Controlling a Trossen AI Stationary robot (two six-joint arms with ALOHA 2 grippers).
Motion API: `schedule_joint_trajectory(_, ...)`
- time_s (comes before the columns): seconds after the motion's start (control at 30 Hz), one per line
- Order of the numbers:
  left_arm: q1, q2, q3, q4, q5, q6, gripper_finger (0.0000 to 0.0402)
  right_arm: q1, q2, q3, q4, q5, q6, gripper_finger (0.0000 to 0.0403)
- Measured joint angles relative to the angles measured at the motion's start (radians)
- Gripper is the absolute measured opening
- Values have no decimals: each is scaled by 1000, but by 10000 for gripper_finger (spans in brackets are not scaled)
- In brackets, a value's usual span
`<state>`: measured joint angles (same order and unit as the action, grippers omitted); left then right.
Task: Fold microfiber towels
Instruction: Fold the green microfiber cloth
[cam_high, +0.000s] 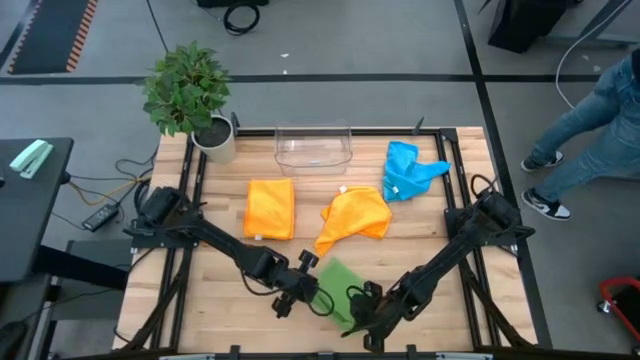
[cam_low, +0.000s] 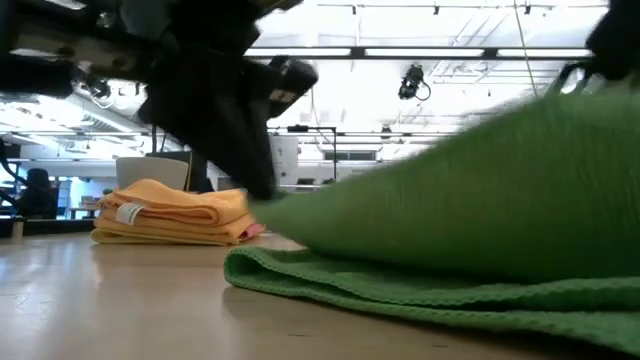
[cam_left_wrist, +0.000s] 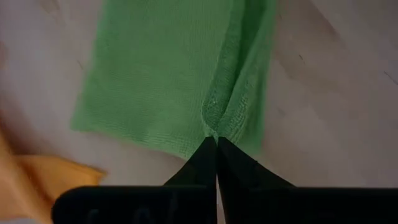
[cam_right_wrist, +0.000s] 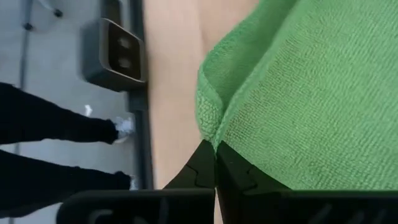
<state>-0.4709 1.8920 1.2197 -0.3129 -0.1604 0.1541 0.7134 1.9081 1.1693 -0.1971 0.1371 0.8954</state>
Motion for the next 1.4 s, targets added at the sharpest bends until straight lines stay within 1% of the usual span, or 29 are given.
schedule_joint_trajectory(0.13,-1,13,0,8,2,-39,10,-1,14,2,-36,-1,27,3)
schedule_joint_trajectory(0.3,-4,14,0,-13,1,-59,34,-1,15,3,-54,-13,22,4)
schedule_joint_trajectory(0.37,-4,14,0,-30,2,-77,48,0,15,3,-48,-16,15,14)
schedule_joint_trajectory(0.43,-4,14,0,-39,1,-98,68,1,15,3,-48,-17,11,34)
schedule_joint_trajectory(0.57,-3,1,0,-65,1,-151,122,0,4,3,-50,-26,35,96)
schedule_joint_trajectory(0.63,-1,-28,0,-85,1,-170,151,0,-26,2,-53,-46,26,128)
schedule_joint_trajectory(0.73,2,-88,0,-115,1,-170,191,4,-99,2,-73,-38,-21,167)
schedule_joint_trajectory(0.8,10,-127,0,-92,0,-178,211,17,-149,3,-110,16,-25,183)
schedule_joint_trajectory(0.87,20,-142,2,-16,-3,-196,219,31,-176,2,-168,104,14,186)
schedule_joint_trajectory(0.9,25,-138,2,26,-3,-199,219,32,-182,-8,-184,119,37,179)
schedule_joint_trajectory(0.93,30,-123,3,63,-3,-199,214,31,-182,-28,-187,113,57,166)
schedule_joint_trajectory(0.97,36,-101,4,91,-3,-197,204,29,-174,-54,-174,102,80,145)
schedule_joint_trajectory(1.03,48,-52,0,104,-1,-209,169,28,-153,-116,-98,94,123,86)
schedule_joint_trajectory(1.07,51,-34,-1,108,0,-227,146,27,-147,-147,-44,94,151,51)
schedule_joint_trajectory(1.1,54,-21,-2,116,1,-244,119,28,-145,-180,18,95,171,26)
schedule_joint_trajectory(1.13,55,-13,-2,141,3,-264,90,29,-145,-209,78,95,192,15)
schedule_joint_trajectory(1.17,55,-4,1,169,5,-284,58,29,-145,-236,125,100,219,13)
schedule_joint_trajectory(1.2,54,9,3,181,9,-304,32,29,-145,-258,135,102,243,12)
schedule_joint_trajectory(1.23,53,24,4,184,16,-328,17,26,-145,-277,127,102,260,10)
schedule_joint_trajectory(1.27,51,41,2,180,28,-356,14,23,-144,-296,123,102,269,8)
schedule_joint_trajectory(1.4,38,108,-1,187,68,-473,24,12,-145,-356,131,100,283,4)
